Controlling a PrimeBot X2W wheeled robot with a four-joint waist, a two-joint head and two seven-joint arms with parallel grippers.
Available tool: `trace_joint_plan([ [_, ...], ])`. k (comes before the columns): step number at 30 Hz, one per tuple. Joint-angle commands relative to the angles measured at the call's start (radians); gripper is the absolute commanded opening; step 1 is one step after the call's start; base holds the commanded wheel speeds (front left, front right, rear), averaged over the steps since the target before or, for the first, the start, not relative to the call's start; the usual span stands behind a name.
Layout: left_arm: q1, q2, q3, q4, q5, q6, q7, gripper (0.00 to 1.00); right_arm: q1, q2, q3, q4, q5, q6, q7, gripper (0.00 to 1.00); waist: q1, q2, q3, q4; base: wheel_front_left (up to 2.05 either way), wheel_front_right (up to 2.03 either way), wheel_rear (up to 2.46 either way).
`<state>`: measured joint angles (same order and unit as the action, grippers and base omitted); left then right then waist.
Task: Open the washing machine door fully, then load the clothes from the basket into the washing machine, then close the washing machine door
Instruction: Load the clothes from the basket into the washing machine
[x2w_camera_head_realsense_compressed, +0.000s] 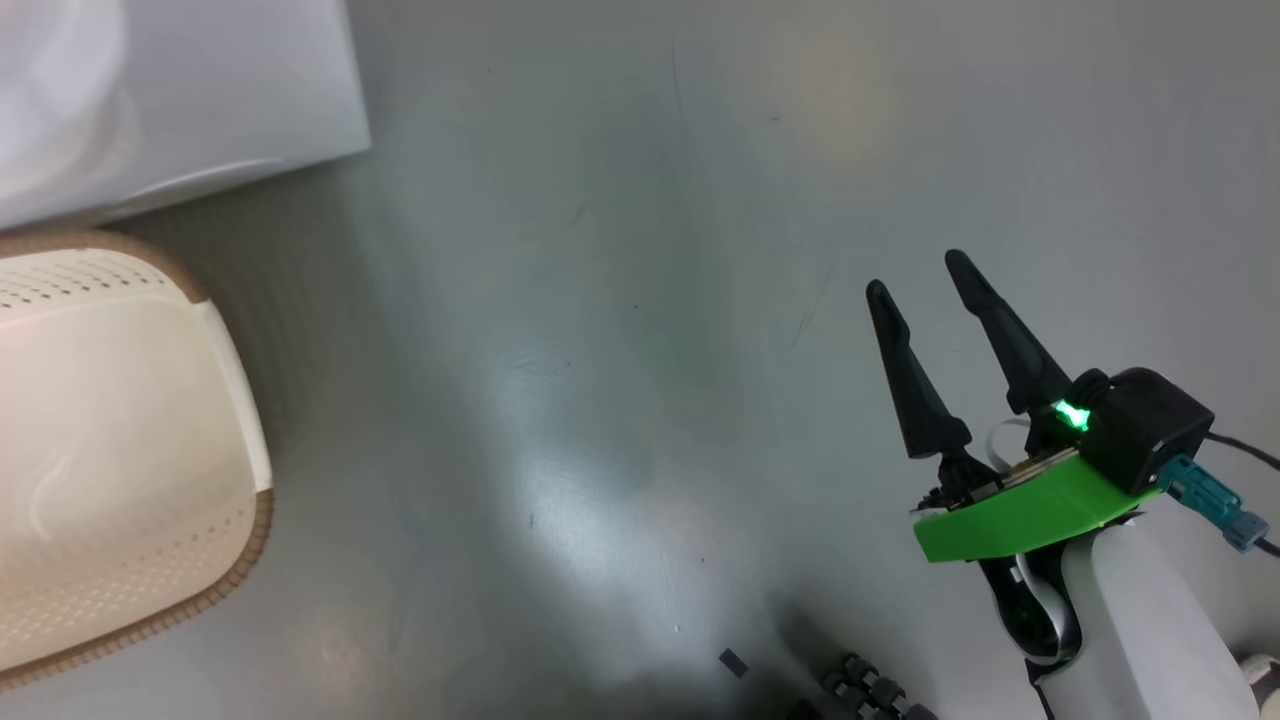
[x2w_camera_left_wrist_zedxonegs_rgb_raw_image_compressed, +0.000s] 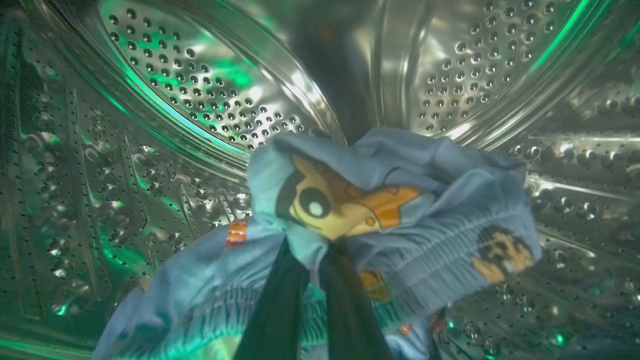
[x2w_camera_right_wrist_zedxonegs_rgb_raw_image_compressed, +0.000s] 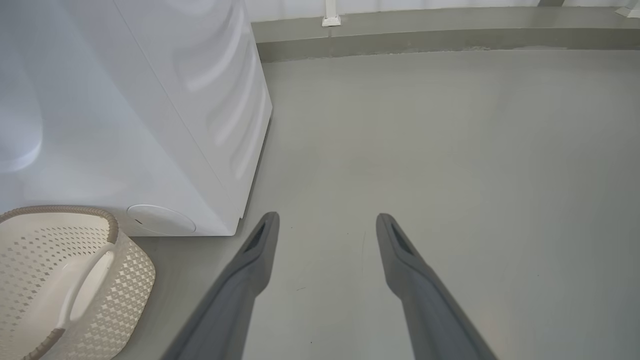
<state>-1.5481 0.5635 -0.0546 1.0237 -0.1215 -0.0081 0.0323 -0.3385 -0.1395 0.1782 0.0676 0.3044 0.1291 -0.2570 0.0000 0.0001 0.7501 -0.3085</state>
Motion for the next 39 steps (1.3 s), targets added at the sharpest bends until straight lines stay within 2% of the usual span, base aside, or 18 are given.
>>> trace_joint_plan([
  [1,-0.026,0.043,0.002,-0.021,-0.003,0.008,-0.027,0.00,0.004,-0.005,0.018,-0.021,0.007,0.002,-0.005,1.00,0.0000,-0.0001,0.017,-0.008,0.00,0.00,0.00],
  [10,-0.099,0.030,0.002,0.031,-0.018,0.036,-0.089,0.00,-0.002,-0.004,0.018,-0.027,0.011,0.002,-0.005,1.00,0.0000,-0.0001,0.065,-0.015,0.00,0.00,0.00],
  [18,-0.113,0.032,-0.002,0.086,-0.031,0.039,-0.139,0.00,-0.001,-0.002,0.017,-0.027,0.012,0.002,-0.005,1.00,0.0000,-0.0001,0.077,-0.013,0.00,0.00,0.00],
  [19,-0.116,0.032,-0.007,0.090,-0.027,0.043,-0.144,0.70,-0.002,-0.002,0.016,-0.027,0.012,0.002,-0.005,1.00,0.0000,-0.0001,0.078,-0.012,0.00,0.00,0.00],
  [20,-0.118,0.030,-0.007,0.097,-0.029,0.047,-0.148,1.00,-0.003,-0.002,0.015,-0.027,0.013,0.002,-0.005,1.00,0.0000,-0.0001,0.078,-0.012,0.00,0.00,0.00],
  [31,-0.120,0.026,-0.026,0.159,-0.036,0.037,-0.178,1.00,-0.006,0.001,0.012,-0.022,0.008,0.002,-0.005,1.00,0.0000,-0.0001,0.056,-0.002,0.00,0.00,0.00],
  [39,-0.051,0.006,-0.025,0.204,-0.067,-0.003,-0.231,1.00,0.007,-0.008,-0.004,-0.017,-0.004,0.002,-0.005,1.00,0.0000,-0.0001,-0.021,0.032,0.00,0.00,0.00],
])
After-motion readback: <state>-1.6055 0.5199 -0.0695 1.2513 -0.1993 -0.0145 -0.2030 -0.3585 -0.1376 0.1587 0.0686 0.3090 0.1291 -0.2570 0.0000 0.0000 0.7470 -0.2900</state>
